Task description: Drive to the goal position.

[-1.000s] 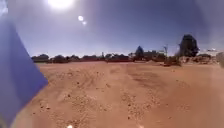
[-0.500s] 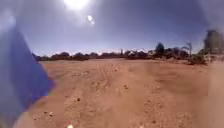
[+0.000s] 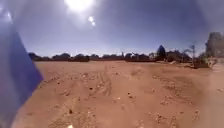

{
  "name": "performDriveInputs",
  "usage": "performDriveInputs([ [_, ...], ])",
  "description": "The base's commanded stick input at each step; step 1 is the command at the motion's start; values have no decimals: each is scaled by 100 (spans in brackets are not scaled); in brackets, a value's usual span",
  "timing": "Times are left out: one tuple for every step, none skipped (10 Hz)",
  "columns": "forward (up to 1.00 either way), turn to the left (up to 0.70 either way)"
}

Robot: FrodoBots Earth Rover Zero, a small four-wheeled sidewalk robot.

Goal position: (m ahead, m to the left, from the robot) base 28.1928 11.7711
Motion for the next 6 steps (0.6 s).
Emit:
performDriveInputs([
  [70, 0],
  [70, 0],
  [70, 0],
  [70, 0],
  [70, 0],
  [70, 0],
])
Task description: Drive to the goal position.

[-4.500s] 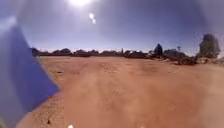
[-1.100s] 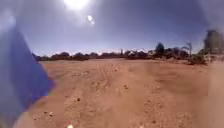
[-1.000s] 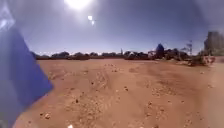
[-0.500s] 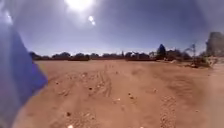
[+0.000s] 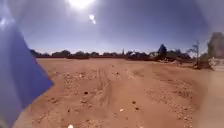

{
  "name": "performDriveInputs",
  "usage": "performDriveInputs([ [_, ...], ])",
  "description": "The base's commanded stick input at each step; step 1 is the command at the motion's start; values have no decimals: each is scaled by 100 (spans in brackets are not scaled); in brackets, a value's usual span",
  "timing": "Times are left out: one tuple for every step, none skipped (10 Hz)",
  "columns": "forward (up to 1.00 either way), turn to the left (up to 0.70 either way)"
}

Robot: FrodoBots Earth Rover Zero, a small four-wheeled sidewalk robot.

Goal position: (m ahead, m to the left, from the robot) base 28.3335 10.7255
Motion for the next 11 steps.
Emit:
performDriveInputs([
  [70, 0],
  [70, 0],
  [70, 0],
  [70, 0],
  [70, 0],
  [70, 0],
  [70, 0],
  [70, 0],
  [70, 0],
  [70, 0],
  [70, 0],
])
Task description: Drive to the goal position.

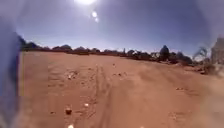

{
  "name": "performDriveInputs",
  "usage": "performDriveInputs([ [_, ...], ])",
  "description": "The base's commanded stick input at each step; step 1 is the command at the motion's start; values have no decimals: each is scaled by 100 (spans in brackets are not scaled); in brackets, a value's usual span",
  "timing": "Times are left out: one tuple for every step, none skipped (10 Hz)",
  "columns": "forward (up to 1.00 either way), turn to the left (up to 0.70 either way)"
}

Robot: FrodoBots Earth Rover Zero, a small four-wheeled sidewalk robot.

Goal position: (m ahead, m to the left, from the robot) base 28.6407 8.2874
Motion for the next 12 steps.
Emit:
performDriveInputs([
  [70, 0],
  [70, 0],
  [70, 0],
  [70, 0],
  [70, 0],
  [70, 0],
  [70, 0],
  [70, 0],
  [70, 0],
  [70, 0],
  [70, 0],
  [70, 0],
])
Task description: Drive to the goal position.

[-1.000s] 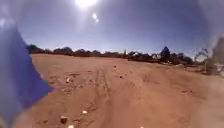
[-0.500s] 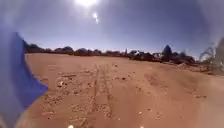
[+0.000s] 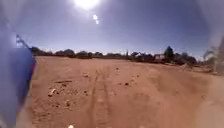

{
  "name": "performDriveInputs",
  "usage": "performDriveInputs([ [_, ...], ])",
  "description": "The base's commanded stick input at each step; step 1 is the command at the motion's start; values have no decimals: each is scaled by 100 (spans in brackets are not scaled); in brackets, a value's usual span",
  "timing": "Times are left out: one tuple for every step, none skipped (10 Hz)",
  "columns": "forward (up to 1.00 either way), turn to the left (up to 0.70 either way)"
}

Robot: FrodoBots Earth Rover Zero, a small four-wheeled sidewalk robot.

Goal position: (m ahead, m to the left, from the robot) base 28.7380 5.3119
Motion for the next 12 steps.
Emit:
performDriveInputs([
  [70, 0],
  [70, 0],
  [70, 2],
  [70, 7],
  [70, 35],
  [70, 35],
  [70, 0],
  [70, 0],
  [70, 0],
  [70, 0],
  [70, 0],
  [70, 0],
])
